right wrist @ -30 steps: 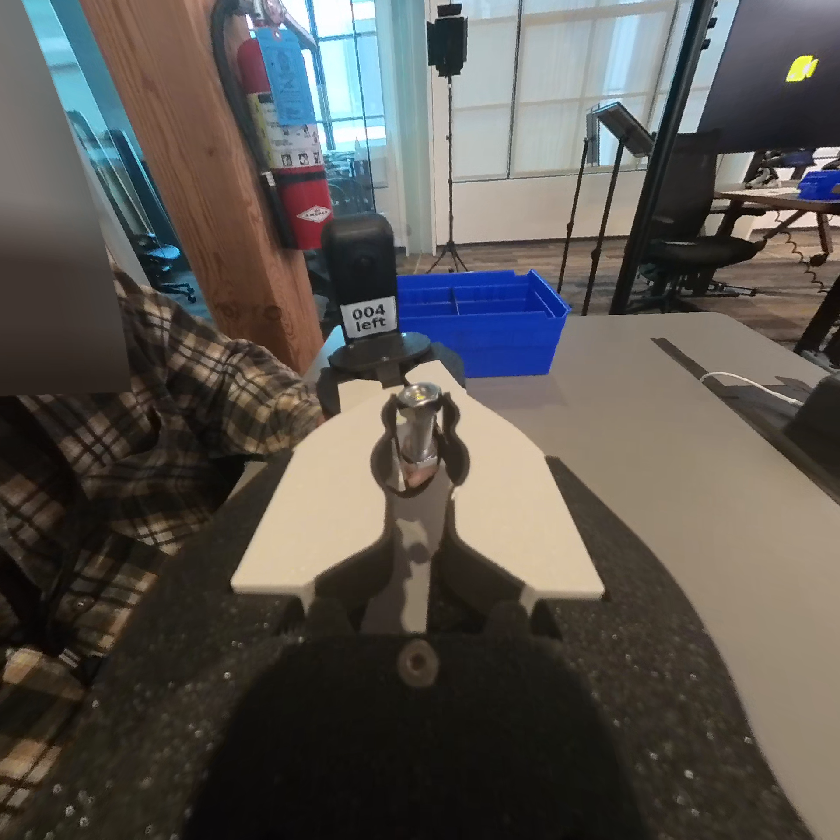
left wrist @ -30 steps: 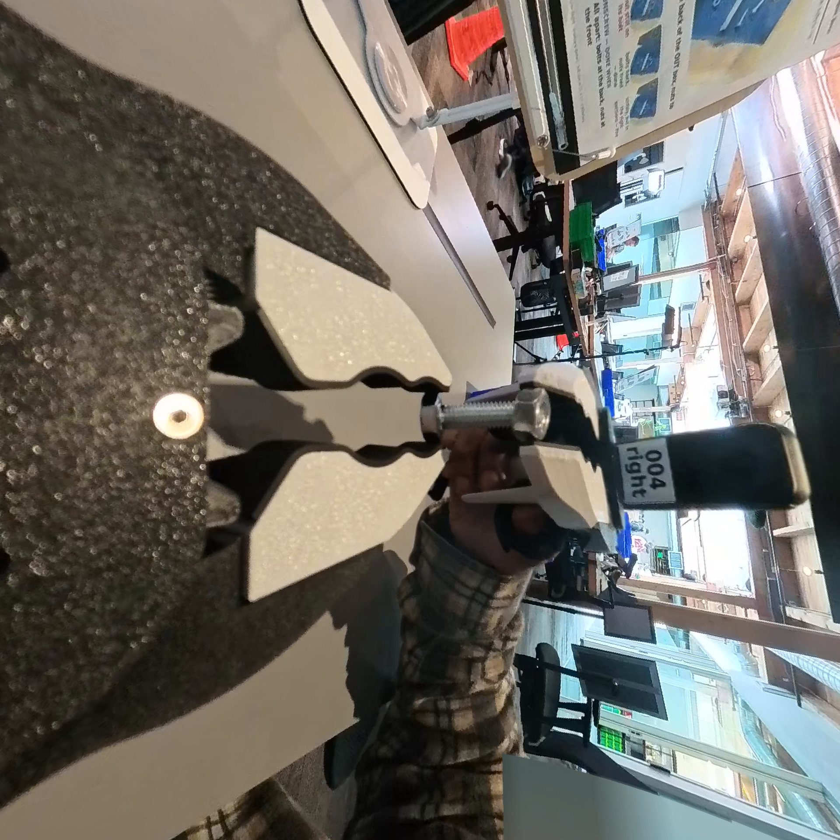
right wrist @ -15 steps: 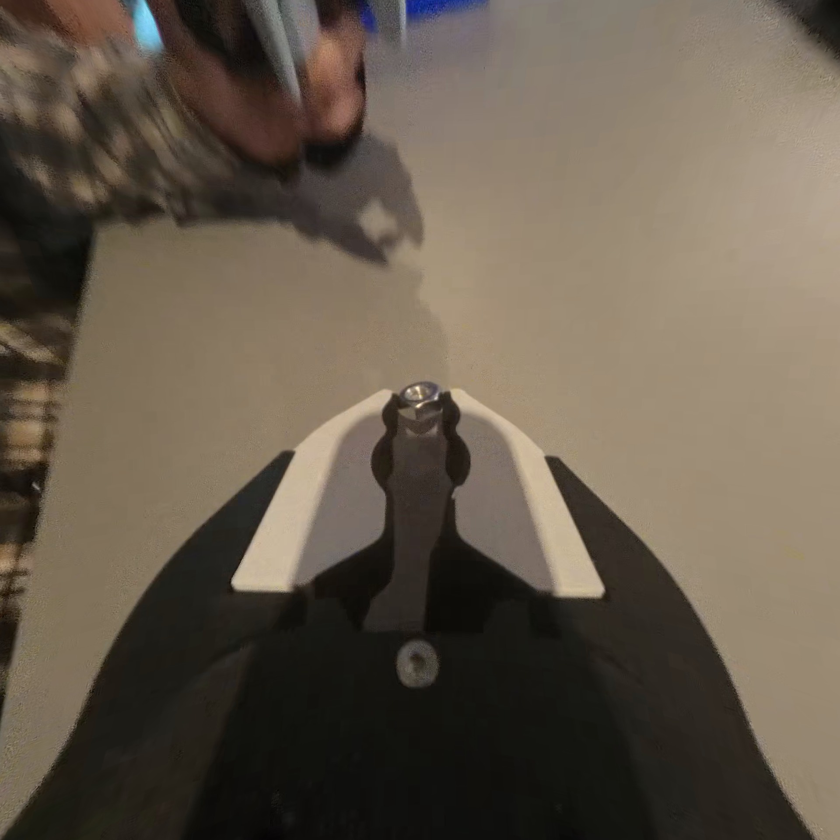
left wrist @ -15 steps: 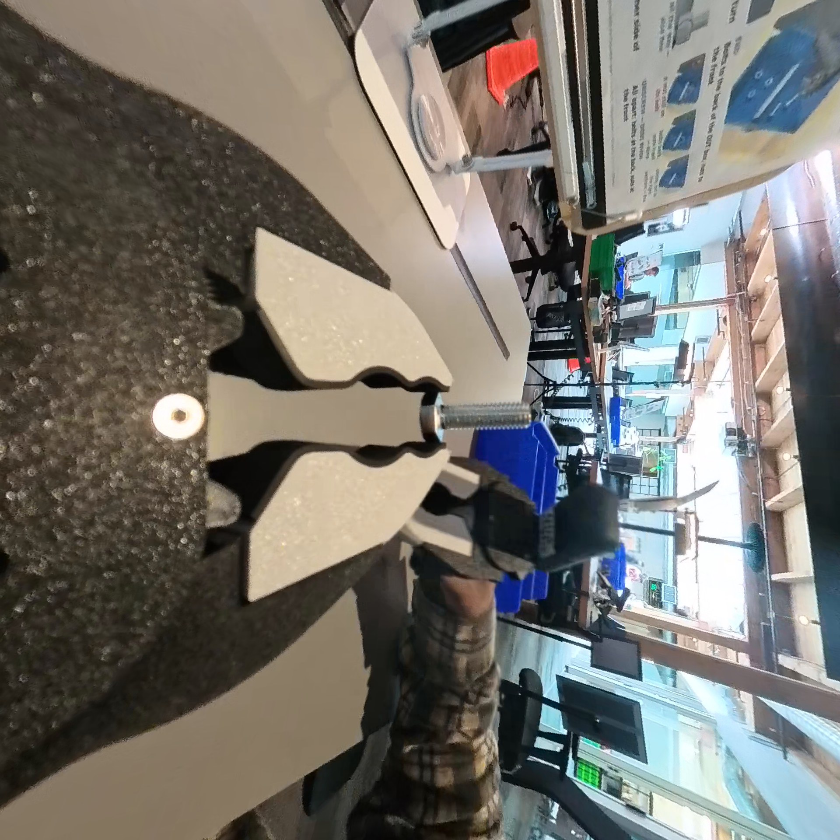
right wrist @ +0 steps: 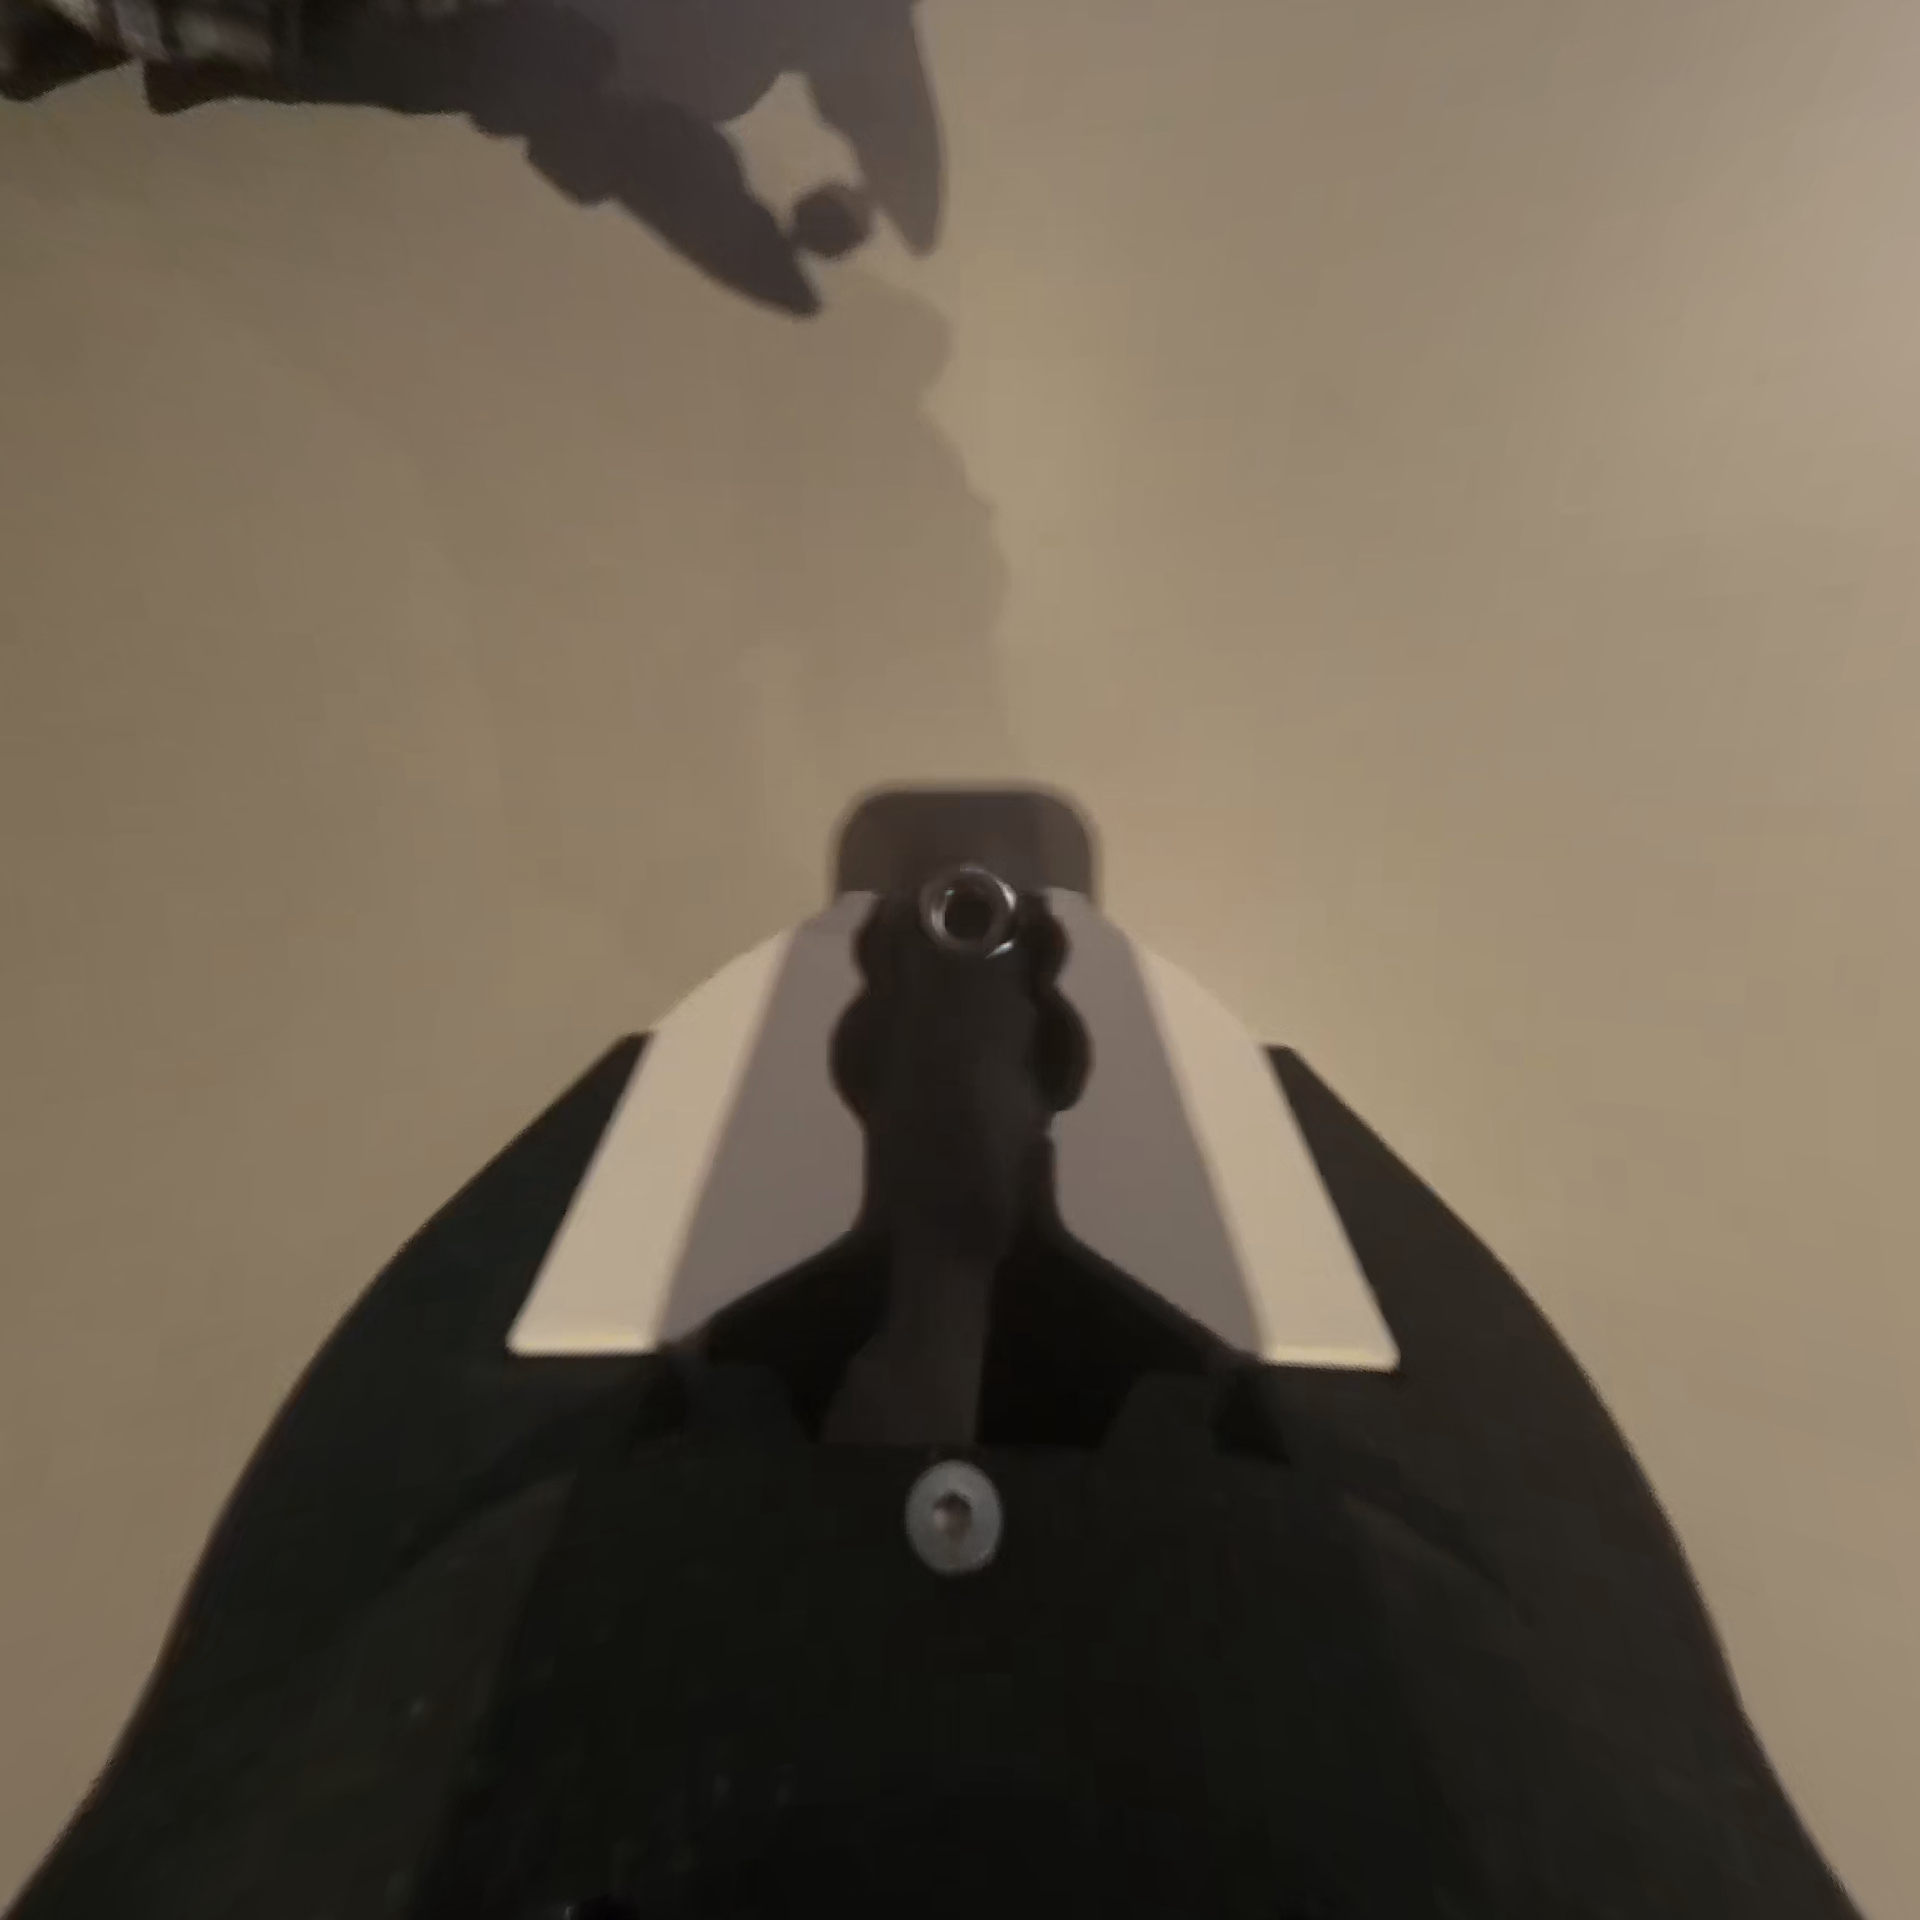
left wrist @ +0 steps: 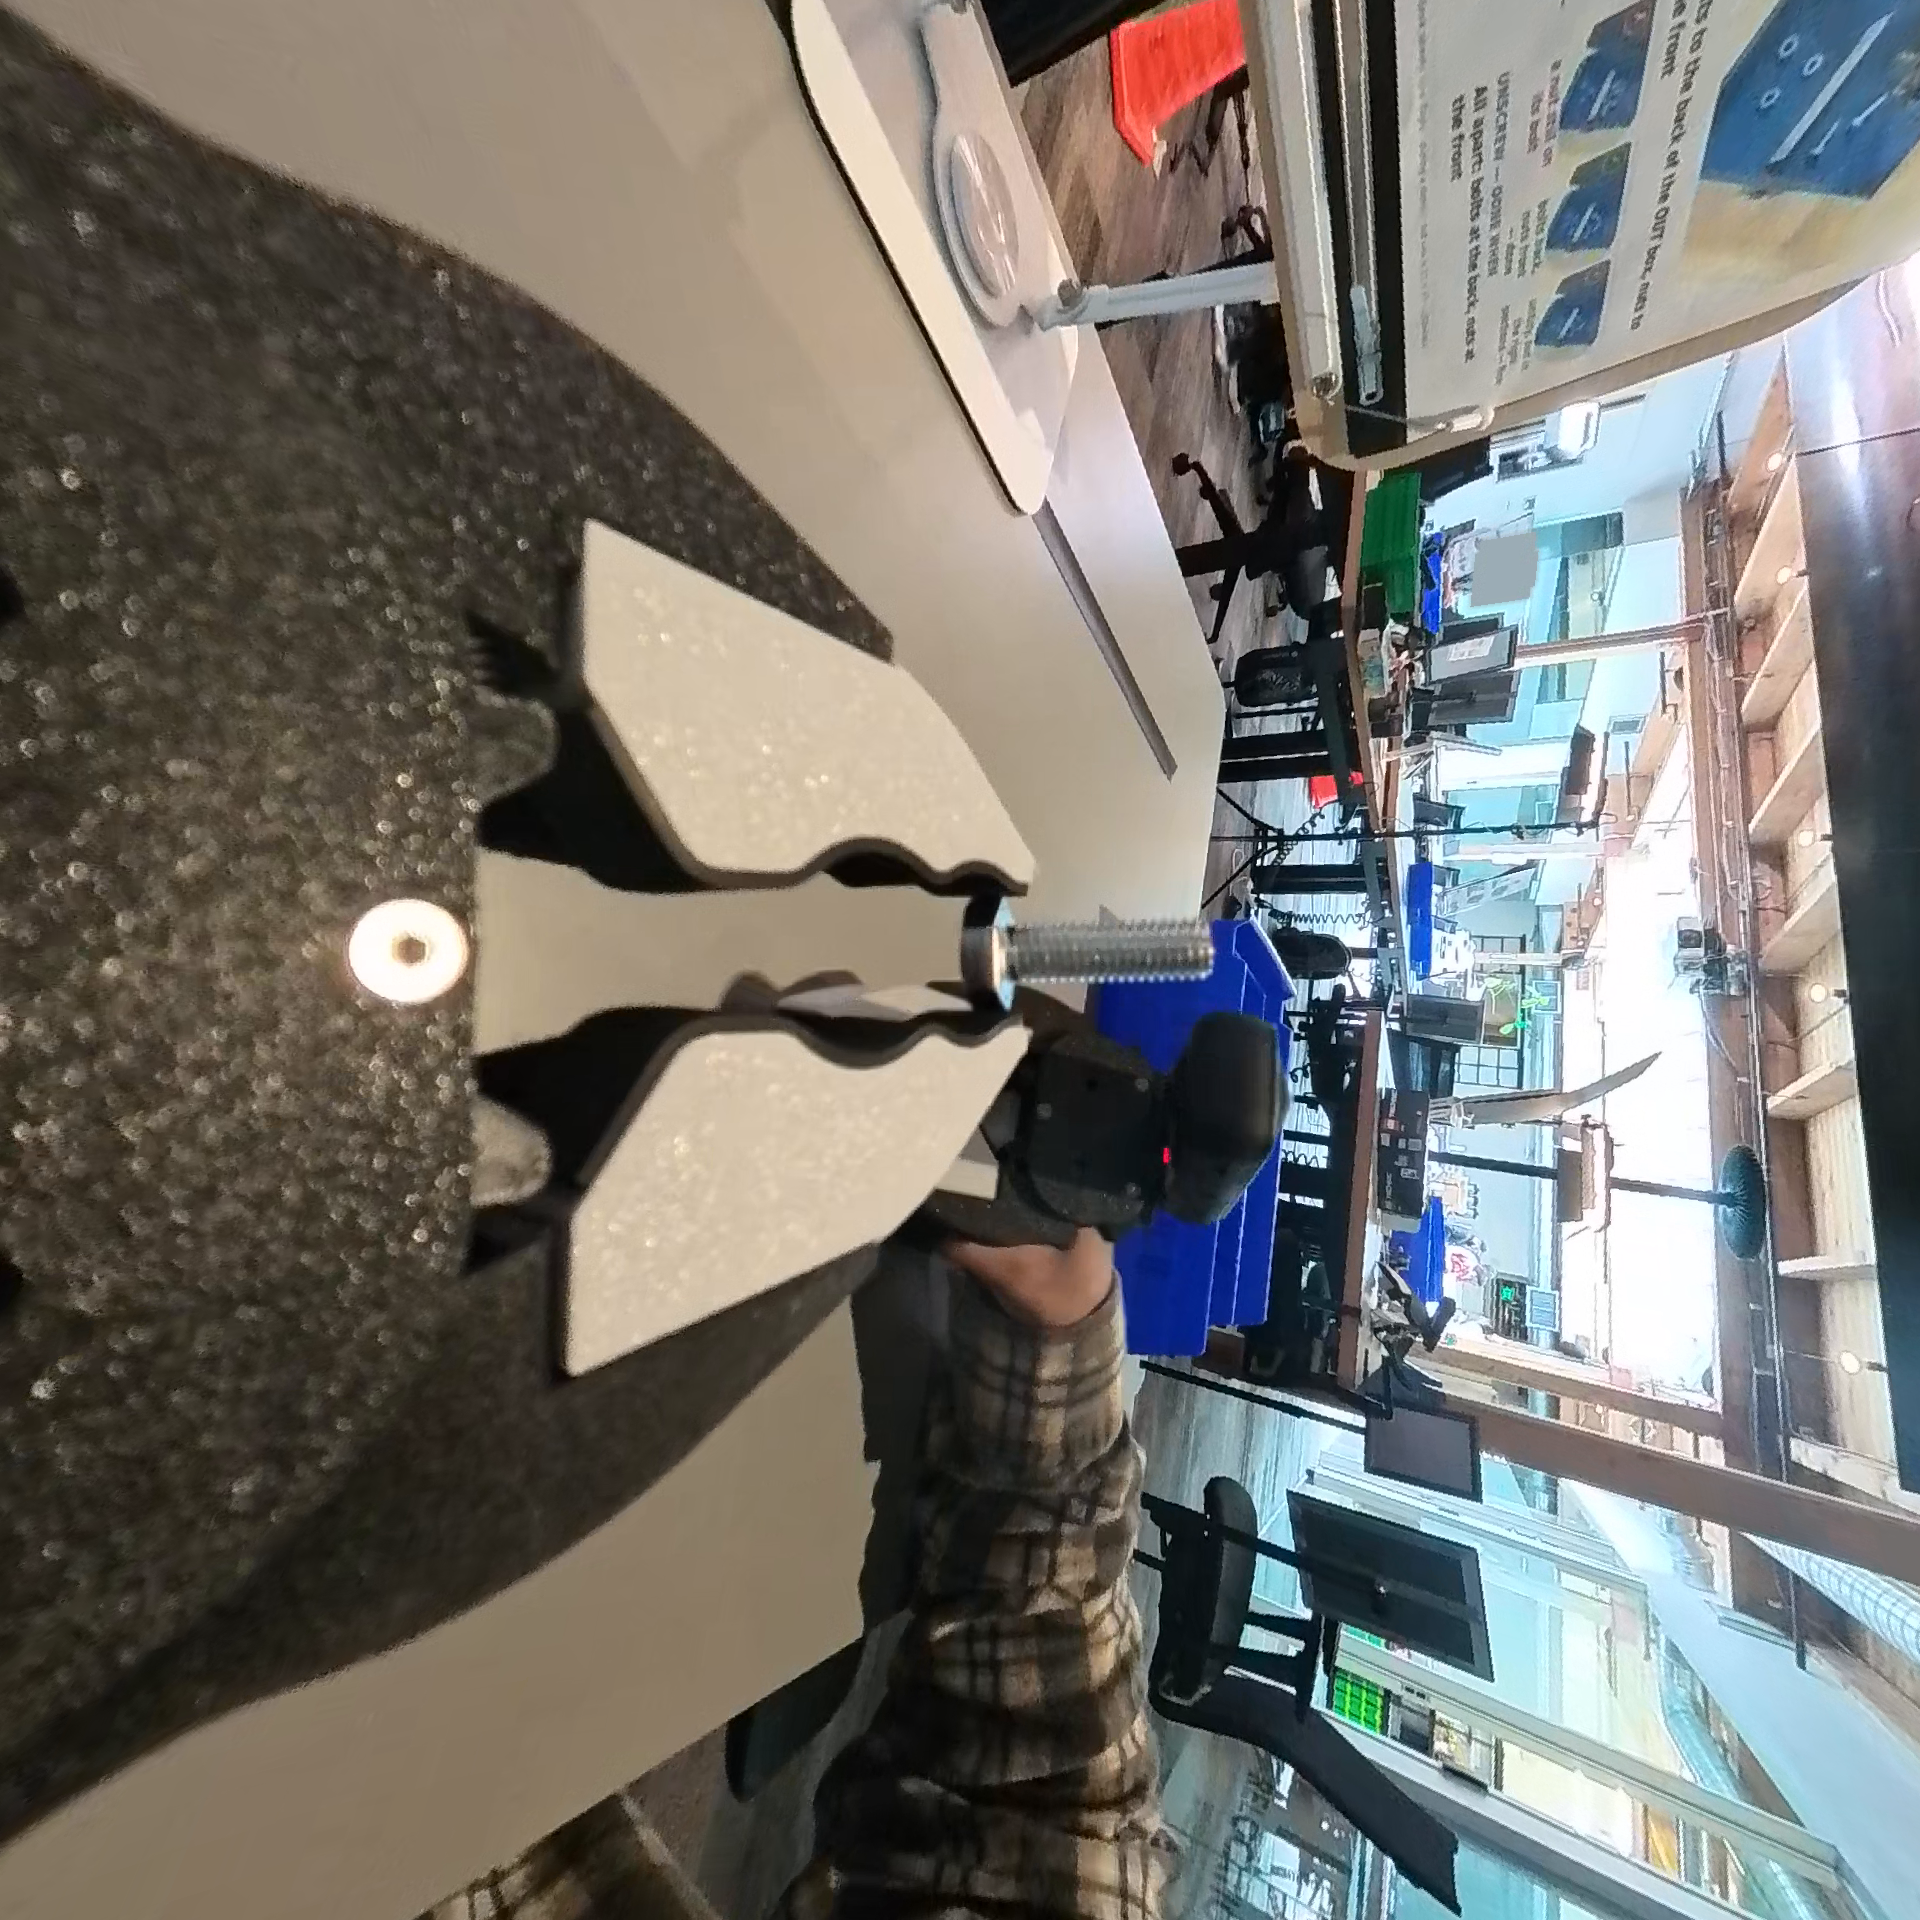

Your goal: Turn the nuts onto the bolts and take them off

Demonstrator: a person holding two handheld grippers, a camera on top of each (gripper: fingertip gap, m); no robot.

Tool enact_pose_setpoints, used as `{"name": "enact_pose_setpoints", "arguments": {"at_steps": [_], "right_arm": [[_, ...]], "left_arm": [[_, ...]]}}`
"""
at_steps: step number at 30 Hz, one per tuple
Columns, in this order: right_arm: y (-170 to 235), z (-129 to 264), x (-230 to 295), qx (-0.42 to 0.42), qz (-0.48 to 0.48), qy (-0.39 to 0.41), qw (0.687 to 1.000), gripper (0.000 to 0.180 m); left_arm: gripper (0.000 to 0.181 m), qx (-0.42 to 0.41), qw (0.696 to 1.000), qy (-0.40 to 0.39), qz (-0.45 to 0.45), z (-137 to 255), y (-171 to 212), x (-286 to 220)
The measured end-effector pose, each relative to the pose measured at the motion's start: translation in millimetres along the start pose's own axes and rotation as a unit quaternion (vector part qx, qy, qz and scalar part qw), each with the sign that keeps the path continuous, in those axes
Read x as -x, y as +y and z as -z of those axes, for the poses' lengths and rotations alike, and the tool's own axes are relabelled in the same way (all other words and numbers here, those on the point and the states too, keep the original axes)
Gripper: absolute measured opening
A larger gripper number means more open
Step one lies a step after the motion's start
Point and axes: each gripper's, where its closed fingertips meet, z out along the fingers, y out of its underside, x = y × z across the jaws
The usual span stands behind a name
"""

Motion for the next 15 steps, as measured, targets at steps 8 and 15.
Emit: {"name": "enact_pose_setpoints", "arguments": {"at_steps": [8,15], "right_arm": [[-90,72,-14,-0.192,-0.006,0.082,0.978,0.0],[-168,84,13,-0.283,0.045,0.111,0.952,0.0]], "left_arm": [[0.02,0.009,1.0,0.014,-0.004,-4,4,-8],[0.02,0.022,0.999,0.029,-0.012,-10,9,-17]]}}
